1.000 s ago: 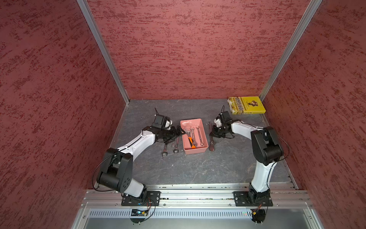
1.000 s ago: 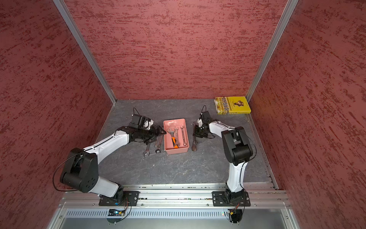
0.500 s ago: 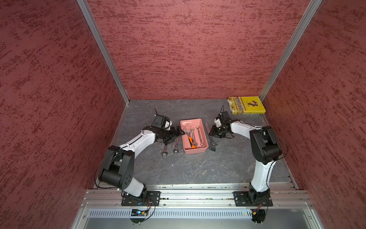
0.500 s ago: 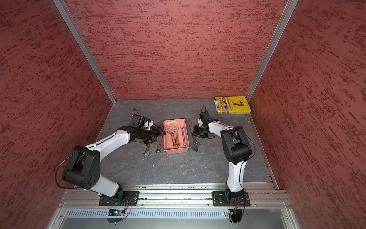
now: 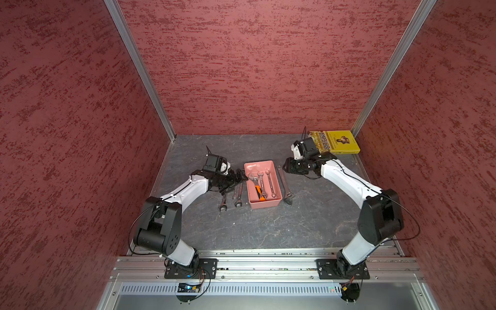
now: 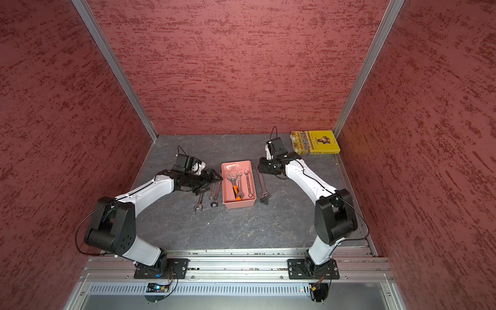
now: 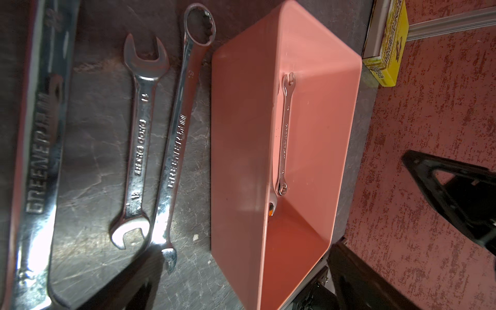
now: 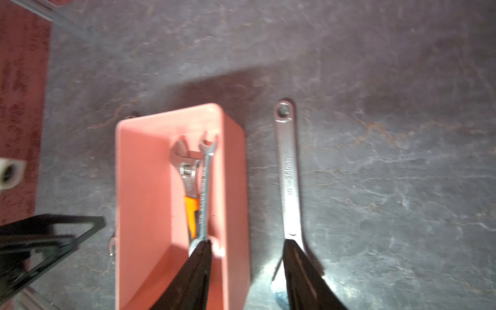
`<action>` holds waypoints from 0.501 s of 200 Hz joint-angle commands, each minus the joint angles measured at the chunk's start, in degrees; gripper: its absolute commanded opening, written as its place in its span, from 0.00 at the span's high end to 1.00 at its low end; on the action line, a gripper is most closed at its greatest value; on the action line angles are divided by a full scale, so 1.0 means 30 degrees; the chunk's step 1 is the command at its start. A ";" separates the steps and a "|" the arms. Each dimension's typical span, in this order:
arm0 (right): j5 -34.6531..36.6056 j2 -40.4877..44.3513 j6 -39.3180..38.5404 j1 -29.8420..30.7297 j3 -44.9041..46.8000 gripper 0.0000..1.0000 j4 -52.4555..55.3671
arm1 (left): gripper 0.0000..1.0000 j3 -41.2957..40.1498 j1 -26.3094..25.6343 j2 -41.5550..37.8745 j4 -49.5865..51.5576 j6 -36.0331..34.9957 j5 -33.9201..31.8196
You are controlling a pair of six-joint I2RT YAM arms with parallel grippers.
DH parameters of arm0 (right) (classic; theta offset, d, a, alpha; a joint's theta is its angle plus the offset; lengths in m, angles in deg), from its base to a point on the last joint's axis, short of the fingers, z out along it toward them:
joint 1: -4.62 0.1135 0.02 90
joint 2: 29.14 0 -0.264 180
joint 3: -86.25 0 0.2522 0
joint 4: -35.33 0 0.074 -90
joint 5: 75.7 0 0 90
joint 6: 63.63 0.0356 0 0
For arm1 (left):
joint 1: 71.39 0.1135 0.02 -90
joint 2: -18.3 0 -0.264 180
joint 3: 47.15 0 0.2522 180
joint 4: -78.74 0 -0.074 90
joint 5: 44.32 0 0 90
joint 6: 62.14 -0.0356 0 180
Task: Take out the wrench from the storage box
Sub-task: Pick up the wrench from the storage box.
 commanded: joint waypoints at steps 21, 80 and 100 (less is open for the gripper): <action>0.2499 -0.1780 0.1781 0.4494 -0.1589 0.48 0.0570 | 0.00 0.0629 0.0511 -0.0341 0.0533 -0.0505 -0.0081; 0.3239 -0.6189 0.1178 0.5908 -0.3359 0.50 0.0023 | 0.00 0.0538 0.0674 -0.1022 0.0939 -0.0571 -0.0385; 0.3599 -0.6917 0.0871 0.5922 -0.3544 0.53 0.0105 | 0.00 0.0287 0.0695 -0.1339 0.1070 -0.0579 -0.0443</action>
